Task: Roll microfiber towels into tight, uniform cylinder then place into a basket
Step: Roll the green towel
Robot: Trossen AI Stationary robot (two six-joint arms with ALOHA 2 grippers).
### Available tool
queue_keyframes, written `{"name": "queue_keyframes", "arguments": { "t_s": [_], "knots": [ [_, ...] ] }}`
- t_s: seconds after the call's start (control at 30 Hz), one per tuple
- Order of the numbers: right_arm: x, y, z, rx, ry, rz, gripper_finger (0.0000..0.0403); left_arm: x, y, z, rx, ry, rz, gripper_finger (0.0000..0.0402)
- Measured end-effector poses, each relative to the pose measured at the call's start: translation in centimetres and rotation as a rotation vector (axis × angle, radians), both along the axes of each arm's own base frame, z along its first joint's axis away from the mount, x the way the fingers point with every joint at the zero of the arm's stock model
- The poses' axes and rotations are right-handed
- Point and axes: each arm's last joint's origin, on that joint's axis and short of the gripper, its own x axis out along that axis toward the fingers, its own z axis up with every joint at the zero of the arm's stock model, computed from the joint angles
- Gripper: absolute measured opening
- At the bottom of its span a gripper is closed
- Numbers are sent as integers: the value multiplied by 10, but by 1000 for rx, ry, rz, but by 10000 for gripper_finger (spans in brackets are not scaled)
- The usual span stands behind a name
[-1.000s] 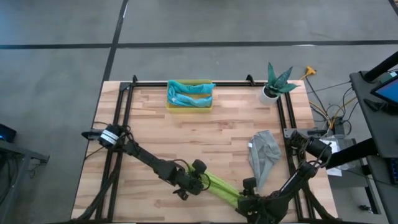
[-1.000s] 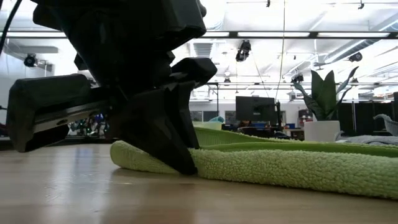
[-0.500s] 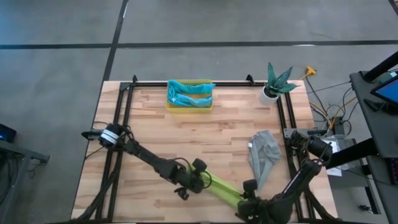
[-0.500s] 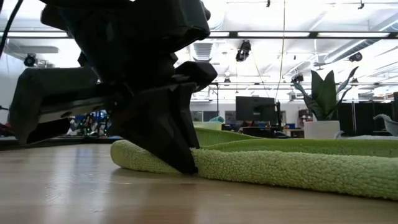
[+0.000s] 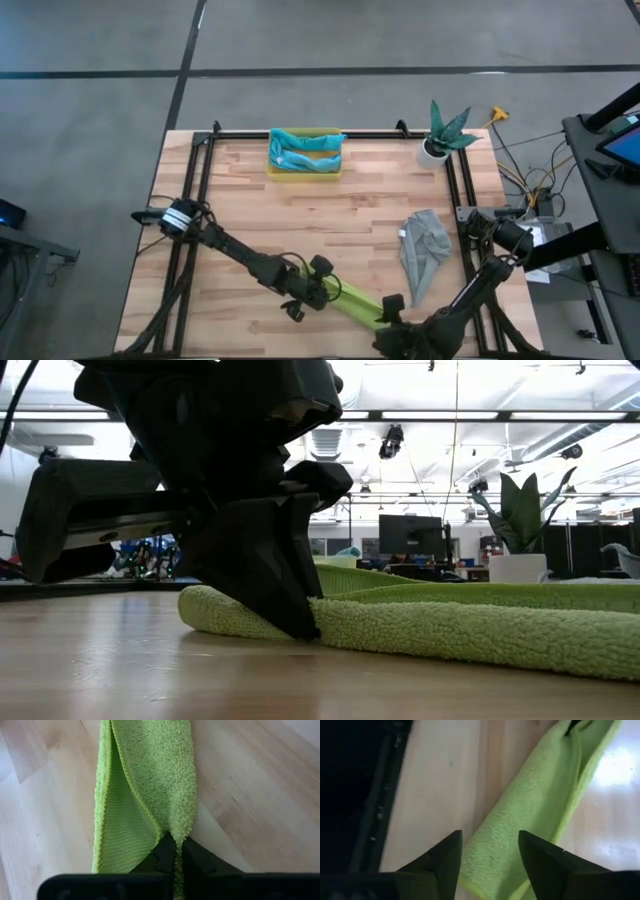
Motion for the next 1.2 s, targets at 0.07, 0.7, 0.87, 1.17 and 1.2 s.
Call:
{"name": "queue_keyframes", "arguments": {
  "t_s": [0.07,0.7,0.87,1.17,1.2],
  "knots": [
    [0,1,0,15,-9,1,207,0,0,0,-1,1,-1,2],
    [2,1,-32,-43,52,5,180,0,0,0,-37,13,38,2],
    [4,-4,-33,-95,18,-21,174,2,-2,4,-97,25,91,2],
    [6,-5,-45,-112,25,-37,187,4,-5,7,-147,35,127,1],
    [6,-5,-45,-109,25,-37,183,4,-5,7,-152,38,137,1]
  ]
}}
